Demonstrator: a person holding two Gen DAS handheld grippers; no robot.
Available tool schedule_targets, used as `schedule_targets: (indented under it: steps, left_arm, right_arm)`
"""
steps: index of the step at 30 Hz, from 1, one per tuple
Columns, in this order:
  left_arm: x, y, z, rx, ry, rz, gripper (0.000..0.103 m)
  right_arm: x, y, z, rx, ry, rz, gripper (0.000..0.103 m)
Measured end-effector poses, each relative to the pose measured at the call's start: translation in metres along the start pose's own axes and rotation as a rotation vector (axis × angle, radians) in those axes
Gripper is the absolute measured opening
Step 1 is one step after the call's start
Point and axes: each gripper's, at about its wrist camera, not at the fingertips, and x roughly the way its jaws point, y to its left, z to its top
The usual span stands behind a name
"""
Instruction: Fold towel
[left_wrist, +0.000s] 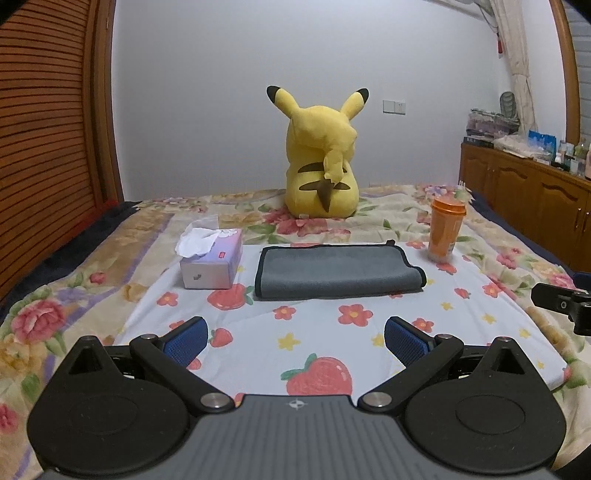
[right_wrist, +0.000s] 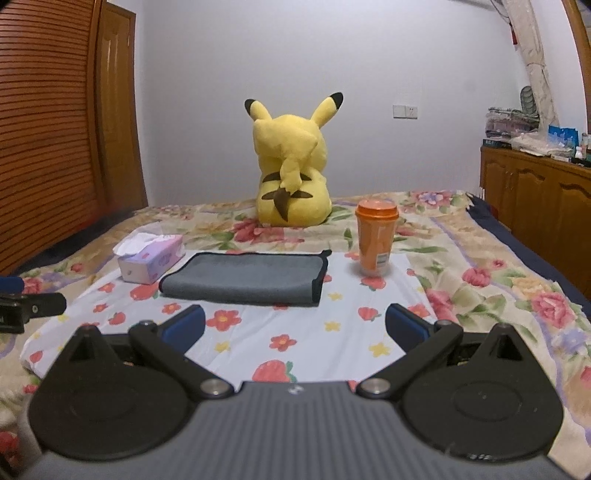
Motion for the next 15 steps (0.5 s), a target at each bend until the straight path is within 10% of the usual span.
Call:
schedule_targets:
  steps: [15]
  left_arm:
    - [-0.0078, -0.0020, 0.0021, 0.026, -0.058, 0.018, 0.103]
  right_arm:
    - [-0.0053, -0.0037, 0.0025, 0.010, -0.045, -0.010, 0.103]
